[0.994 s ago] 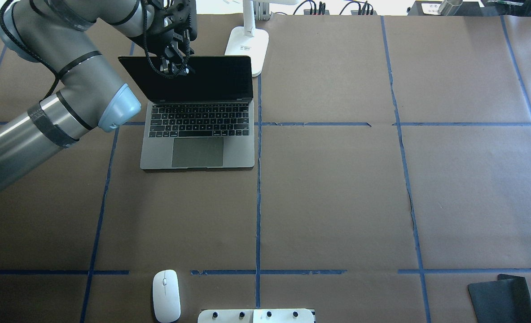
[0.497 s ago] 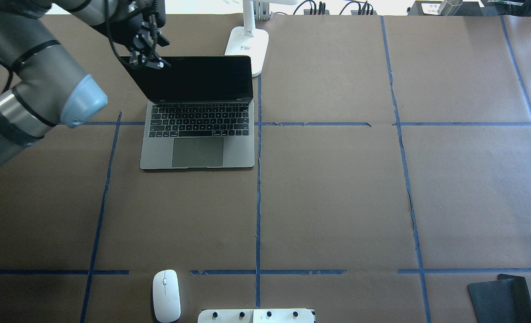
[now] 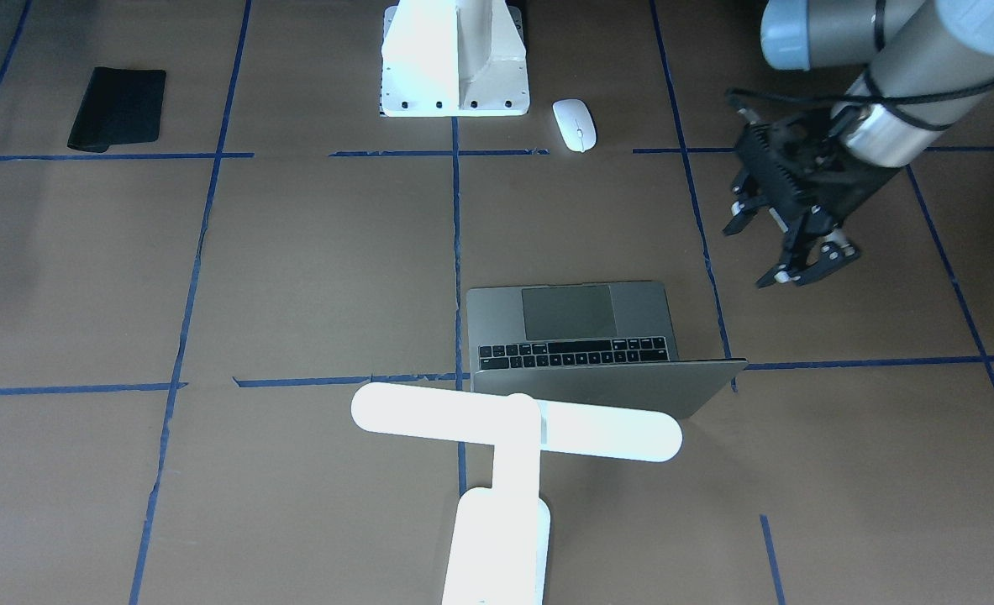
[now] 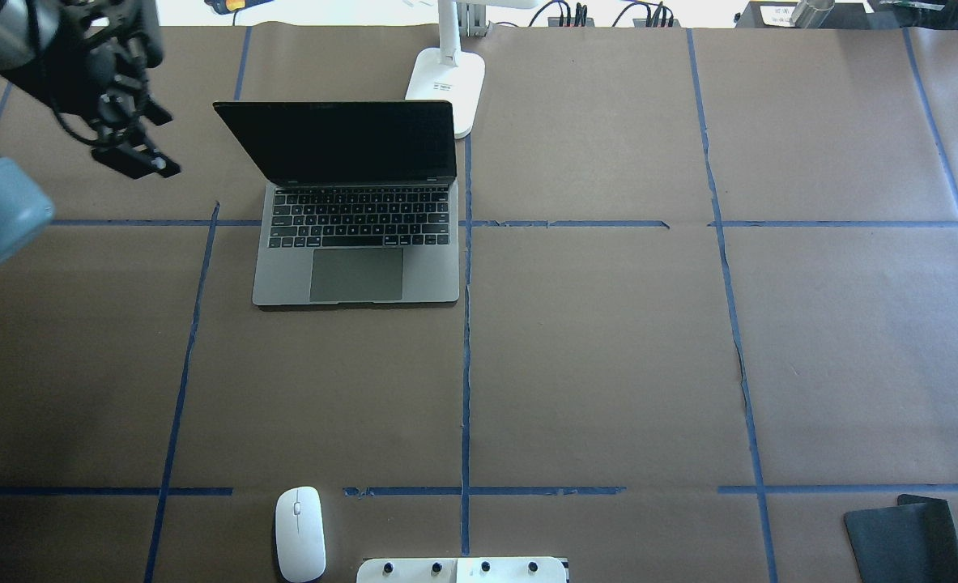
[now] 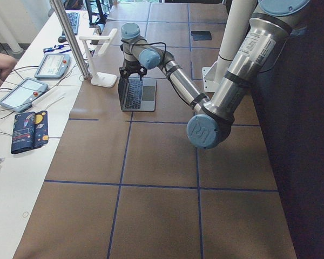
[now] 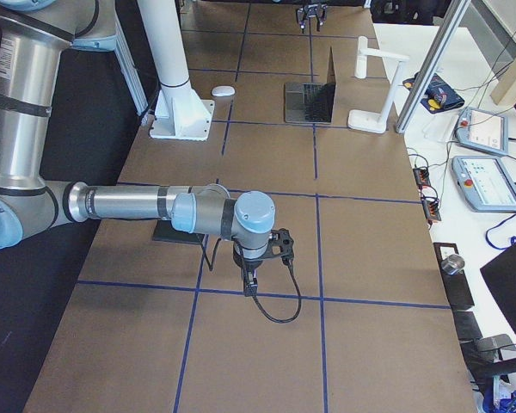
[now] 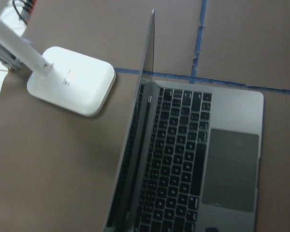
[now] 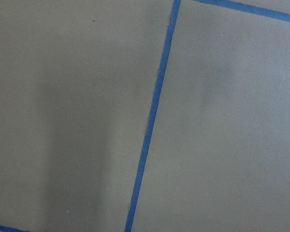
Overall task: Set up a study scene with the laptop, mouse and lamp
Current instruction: 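Release the laptop and withdraw the left gripper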
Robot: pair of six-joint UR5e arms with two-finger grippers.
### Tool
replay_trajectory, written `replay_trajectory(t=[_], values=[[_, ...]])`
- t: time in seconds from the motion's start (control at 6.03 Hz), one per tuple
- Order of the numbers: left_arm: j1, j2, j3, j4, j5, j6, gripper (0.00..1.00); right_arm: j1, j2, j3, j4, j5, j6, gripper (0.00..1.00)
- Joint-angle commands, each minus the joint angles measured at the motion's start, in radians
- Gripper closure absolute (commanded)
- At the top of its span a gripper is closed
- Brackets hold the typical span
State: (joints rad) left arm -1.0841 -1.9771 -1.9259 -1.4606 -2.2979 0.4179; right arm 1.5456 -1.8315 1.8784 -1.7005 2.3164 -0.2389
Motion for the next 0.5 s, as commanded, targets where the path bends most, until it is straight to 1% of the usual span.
replay_trajectory(t=[0.0,0.17,0.33], values=[[-0.092,0.186,-0.021,0.059,0.003,0.001,0.01,-0.024,0.004,0.017,0.039,0.001,0.001,0.0],[-0.199,0.234,0.06,0.057,0.003,-0.005,0.0,-0.041,0.004,0.025,0.079,0.024,0.044,0.0],[-0.3,0.295,0.132,0.059,0.0,-0.008,0.0,-0.071,0.003,0.051,0.087,0.067,0.147,0.0]])
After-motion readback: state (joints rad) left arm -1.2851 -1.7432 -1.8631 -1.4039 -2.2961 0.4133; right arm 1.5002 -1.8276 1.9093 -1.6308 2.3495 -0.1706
